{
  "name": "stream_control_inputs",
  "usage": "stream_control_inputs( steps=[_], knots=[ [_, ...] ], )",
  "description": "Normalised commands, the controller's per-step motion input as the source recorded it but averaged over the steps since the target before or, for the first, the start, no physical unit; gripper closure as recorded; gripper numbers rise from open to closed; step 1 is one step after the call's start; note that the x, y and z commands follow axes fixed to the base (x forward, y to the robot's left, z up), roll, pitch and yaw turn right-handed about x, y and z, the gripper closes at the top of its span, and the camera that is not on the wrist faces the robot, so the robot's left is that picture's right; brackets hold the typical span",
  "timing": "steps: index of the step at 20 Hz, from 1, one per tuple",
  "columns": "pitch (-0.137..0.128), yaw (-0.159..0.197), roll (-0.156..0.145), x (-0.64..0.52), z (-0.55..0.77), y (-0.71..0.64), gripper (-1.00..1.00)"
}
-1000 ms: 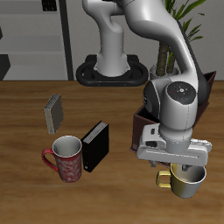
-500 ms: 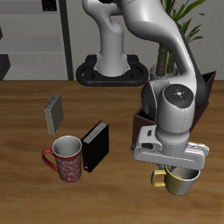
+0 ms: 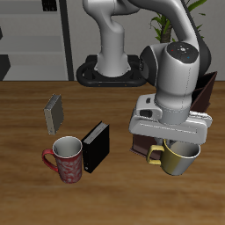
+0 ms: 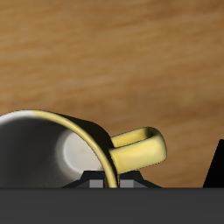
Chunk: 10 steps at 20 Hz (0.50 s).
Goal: Place the white-yellow mug into the left desk caddy's left compartment and place the black book into the left desk caddy's front compartment
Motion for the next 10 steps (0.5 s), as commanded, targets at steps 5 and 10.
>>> stream_control_inputs(
  steps=[5, 10],
  knots=[
    [-0.12, 0.027, -0.043, -0.37, 1.1, -0.36, 1.0],
    [-0.042, 0.017, -0.04, -0.48, 0.83, -0.34, 1.0]
  ],
)
